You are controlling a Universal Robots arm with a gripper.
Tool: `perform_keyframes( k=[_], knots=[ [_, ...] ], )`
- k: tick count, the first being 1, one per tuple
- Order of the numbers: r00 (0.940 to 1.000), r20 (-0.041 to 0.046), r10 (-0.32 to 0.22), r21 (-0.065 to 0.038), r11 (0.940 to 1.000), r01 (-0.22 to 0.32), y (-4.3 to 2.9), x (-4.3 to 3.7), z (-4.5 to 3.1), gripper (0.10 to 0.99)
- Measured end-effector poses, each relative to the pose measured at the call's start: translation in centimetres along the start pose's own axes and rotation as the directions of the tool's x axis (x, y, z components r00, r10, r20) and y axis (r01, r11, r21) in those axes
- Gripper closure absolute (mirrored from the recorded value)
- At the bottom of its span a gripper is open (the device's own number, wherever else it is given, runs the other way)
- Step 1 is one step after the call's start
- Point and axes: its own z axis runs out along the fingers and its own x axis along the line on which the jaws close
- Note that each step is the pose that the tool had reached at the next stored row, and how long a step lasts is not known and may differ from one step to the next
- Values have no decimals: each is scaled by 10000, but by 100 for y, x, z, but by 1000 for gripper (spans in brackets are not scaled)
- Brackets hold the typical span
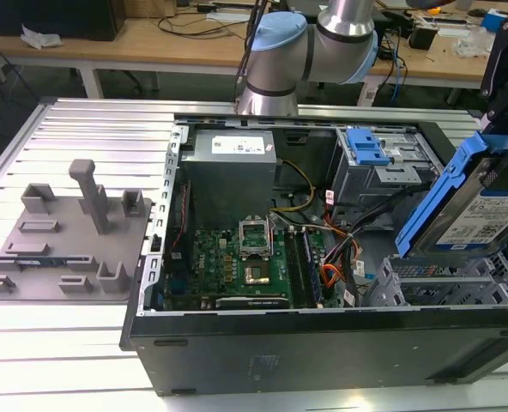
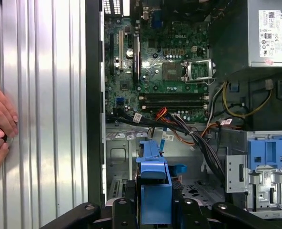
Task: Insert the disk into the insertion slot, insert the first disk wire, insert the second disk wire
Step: 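Insert the disk into the insertion slot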
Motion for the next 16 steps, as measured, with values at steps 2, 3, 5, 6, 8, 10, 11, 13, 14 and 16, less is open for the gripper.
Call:
perform_keyframes(
  k=[2, 3, 5, 6, 8, 10, 11, 13, 14, 16],
  knots=[
    [10000, 0, 0, 0, 10000, 0, -3, 1, 11, 722],
    [10000, 0, 0, 0, 10000, 0, -5, 1, 18, 722],
    [10000, 0, 0, 1, 10000, 0, -6, 2, 27, 722],
    [10000, 1, 0, 1, 10000, 0, -6, 4, 35, 722],
    [10000, 0, 0, 0, 10000, 0, -7, 13, 54, 722],
    [10000, 0, 1, 1, 10000, -1, -7, 22, 68, 722],
    [10000, 0, 0, 1, 10000, 0, -8, 26, 72, 722],
    [10000, 0, 1, 0, 10000, -1, -8, 33, 82, 722],
    [10000, 0, 0, 1, 10000, 0, -8, 35, 86, 722],
    [10000, 1, 0, 0, 10000, 0, -8, 40, 94, 722]
  ],
)
